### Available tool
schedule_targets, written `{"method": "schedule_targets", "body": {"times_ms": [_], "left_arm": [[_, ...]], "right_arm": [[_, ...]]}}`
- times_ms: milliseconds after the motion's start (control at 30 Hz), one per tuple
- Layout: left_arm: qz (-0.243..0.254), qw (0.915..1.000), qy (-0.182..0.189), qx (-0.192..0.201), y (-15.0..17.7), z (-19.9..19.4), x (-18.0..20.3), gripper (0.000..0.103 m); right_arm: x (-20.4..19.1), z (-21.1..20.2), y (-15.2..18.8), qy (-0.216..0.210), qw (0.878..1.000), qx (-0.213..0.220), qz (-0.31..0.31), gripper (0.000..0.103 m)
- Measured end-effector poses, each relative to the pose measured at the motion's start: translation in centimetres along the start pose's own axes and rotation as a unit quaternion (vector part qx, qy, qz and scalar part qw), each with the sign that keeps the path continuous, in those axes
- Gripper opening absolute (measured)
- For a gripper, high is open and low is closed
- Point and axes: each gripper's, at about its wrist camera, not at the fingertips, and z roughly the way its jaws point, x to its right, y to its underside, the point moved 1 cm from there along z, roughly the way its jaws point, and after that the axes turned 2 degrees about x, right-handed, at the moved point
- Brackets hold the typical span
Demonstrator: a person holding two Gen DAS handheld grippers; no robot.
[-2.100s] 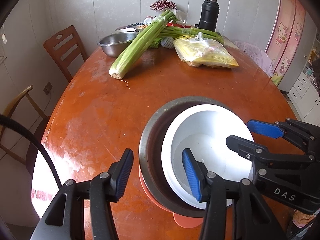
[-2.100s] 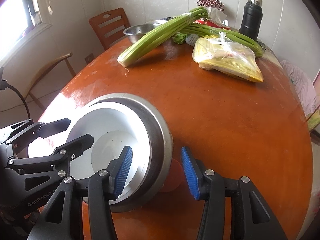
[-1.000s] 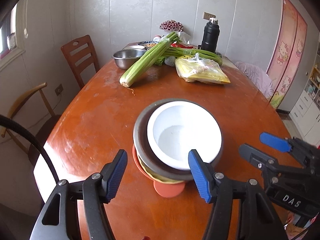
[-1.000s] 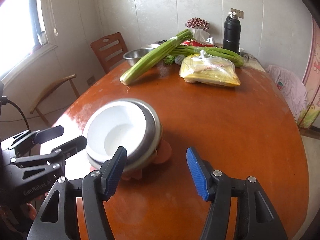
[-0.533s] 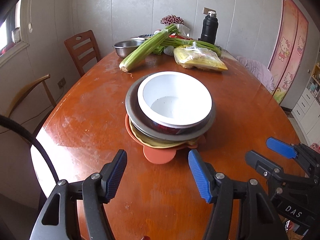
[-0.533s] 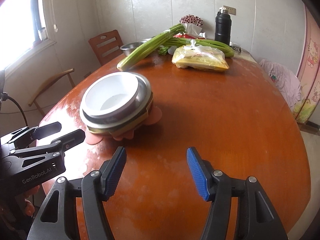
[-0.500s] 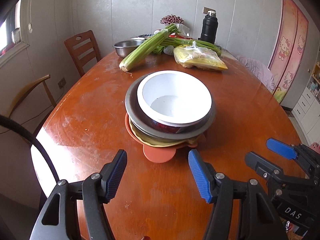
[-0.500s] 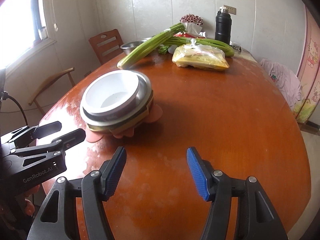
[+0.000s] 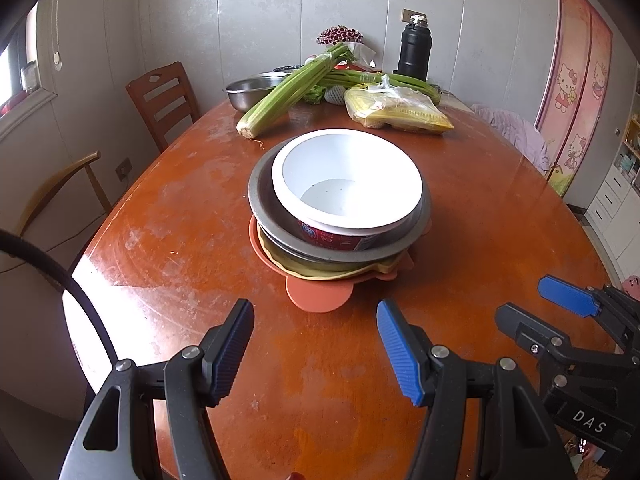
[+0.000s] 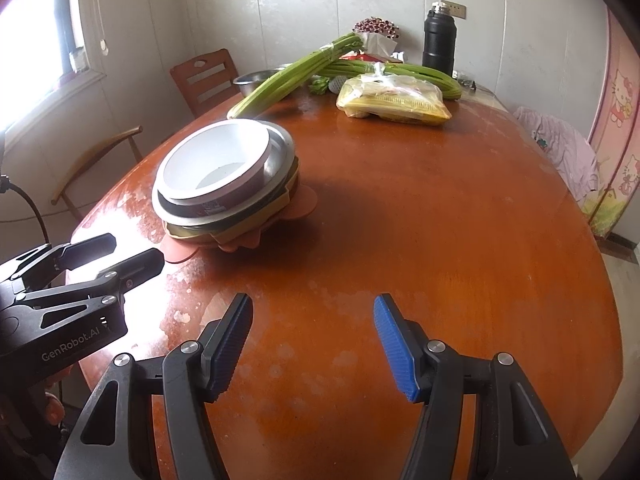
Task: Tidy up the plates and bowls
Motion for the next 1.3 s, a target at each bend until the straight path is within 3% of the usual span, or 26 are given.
{"method": "schedule_targets", "body": {"times_ms": [1300], "left_arm": [[0.007,0.9997,-0.009,-0.022,1.3,1.2,-0.5,0.064]], "right_arm": [[-1.6,0.6,0.1,0.006,1.0,-0.011,-0.007,0.065]]}}
